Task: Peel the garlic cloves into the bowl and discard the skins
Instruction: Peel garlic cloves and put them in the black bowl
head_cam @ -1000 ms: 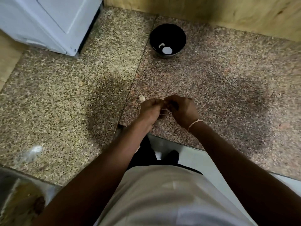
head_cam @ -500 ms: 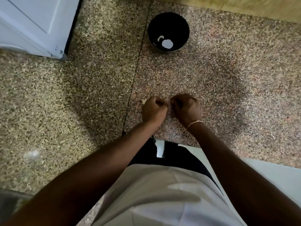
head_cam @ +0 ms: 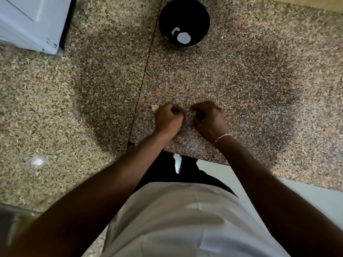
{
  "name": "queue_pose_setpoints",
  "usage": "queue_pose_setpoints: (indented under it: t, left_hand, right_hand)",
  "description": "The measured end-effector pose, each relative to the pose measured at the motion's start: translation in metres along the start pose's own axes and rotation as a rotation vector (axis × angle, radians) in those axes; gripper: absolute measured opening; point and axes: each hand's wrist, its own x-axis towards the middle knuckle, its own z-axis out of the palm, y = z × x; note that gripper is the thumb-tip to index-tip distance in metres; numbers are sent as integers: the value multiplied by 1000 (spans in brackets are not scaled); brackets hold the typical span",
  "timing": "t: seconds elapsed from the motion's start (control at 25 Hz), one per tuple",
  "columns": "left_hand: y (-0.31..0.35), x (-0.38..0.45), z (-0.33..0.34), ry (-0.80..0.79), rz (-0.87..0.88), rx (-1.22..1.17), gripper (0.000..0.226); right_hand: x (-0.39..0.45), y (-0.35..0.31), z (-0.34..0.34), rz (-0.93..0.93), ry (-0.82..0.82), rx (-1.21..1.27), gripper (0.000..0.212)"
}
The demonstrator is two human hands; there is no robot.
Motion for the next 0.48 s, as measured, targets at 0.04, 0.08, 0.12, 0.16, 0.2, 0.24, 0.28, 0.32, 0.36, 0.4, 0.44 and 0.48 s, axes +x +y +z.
queue_pose_setpoints:
  t: [0.04,0.08,0.12,0.16,0.2,0.24,0.28,0.32,0.36,0.4,0.44,0.48]
  left_hand:
    - [0,-2,0,-3,-8,-24,15]
    - [0,-4,0,-4,-21,-52,14]
    - [-1,-6,-1,-2,-39,-78,12]
    - [-2,-7,-2,6,-59,-104,11]
    - [-3,-8,-3,16,-79,-127,11]
    - [-4,-9,-5,26,-92,-149,10]
    - [-5,-11,-6,37,-99,-170,10]
    - [-5,-12,-7,48,-102,-186,10]
    - [-5,-12,-8,56,-104,-194,11]
    - [-5,-12,-9,63,-106,-197,11]
    - [-5,-12,-10,65,-107,-195,10]
    - [-4,-11,-11,63,-110,-198,9]
  right_hand:
    - [0,-1,0,-10,-10,-16,33]
    - [0,-2,0,-21,-19,-33,32]
    - [1,-3,1,-35,-25,-44,31]
    - [3,-4,1,-49,-28,-40,30]
    - [5,-5,2,-60,-30,-24,27]
    - [7,-6,2,-68,-34,-3,24]
    - [11,-7,3,-74,-38,10,19]
    - [14,-8,4,-82,-39,13,15]
    - [18,-8,6,-95,-38,12,10]
    - [21,-9,7,-113,-35,15,7]
    - [22,-9,8,-131,-29,21,7]
    - [23,-9,9,-145,-22,28,8]
